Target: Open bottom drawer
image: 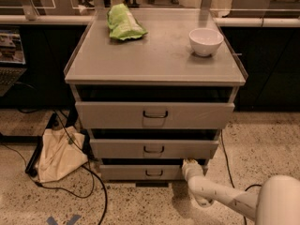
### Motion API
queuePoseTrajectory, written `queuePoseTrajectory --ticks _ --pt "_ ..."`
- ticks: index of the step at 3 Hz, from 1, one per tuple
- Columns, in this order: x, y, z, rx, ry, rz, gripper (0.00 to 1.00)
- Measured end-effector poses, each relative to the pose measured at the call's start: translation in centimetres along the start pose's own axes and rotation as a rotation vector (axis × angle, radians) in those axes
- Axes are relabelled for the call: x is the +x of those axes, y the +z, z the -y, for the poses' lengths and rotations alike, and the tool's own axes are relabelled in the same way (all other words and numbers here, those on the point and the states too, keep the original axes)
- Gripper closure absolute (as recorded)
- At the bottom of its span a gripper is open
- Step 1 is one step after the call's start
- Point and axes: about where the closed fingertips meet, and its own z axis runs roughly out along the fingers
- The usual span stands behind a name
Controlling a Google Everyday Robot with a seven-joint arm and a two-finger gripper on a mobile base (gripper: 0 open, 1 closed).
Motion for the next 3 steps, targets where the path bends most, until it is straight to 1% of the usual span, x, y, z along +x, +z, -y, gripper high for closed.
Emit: queuePoseTrajectory --ticks 1,2,3 --pt "1.9 0.8 0.6 0.033 0.010 -0.048 1.00" --pt "3.8 1.3 1.5 0.076 0.037 -0.094 1.00" --pt "2.4 2.4 0.8 0.070 0.031 -0.062 1.00"
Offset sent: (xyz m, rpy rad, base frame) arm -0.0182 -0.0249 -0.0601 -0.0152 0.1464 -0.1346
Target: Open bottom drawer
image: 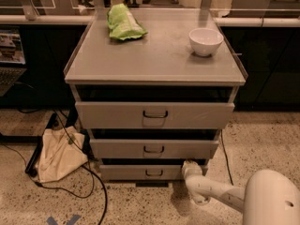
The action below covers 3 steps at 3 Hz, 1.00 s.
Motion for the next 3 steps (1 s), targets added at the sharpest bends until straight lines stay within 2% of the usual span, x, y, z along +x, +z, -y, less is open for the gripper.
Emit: queuePoseTrajectory --ticks 1,2,3 --pt "0.3 0.5 -0.1 0.010 -0.003 -0.010 1.00" --pt "0.3 2.5 0.0 0.031 0.000 -0.038 1.00" --pt "0.3 2.5 0.0 0.031 0.000 -0.038 1.00"
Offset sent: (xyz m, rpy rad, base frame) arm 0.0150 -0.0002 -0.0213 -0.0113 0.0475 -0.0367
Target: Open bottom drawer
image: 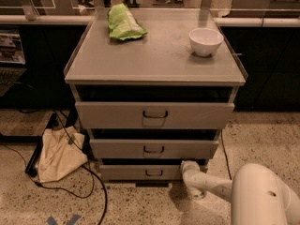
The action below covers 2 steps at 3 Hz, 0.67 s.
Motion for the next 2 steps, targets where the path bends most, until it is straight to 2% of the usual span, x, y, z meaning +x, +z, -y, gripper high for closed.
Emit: queuePoseTrajectory --ticks 2 --pt "1.36 0.56 0.09 0.003 -0.045 -0.085 1.00"
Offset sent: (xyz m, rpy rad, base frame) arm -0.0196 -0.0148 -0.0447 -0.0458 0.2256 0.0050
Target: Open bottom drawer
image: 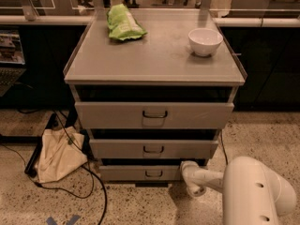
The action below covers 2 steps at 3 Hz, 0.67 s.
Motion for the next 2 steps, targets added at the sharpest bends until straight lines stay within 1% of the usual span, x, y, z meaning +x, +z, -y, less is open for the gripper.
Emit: queuePoseTrajectory --ticks 1,2 --pt "0.0 -0.1 0.2 0.000 -0.005 -0.009 1.00" --pt "1.7 -2.1 1.7 -0.013 0.014 -0.057 1.00"
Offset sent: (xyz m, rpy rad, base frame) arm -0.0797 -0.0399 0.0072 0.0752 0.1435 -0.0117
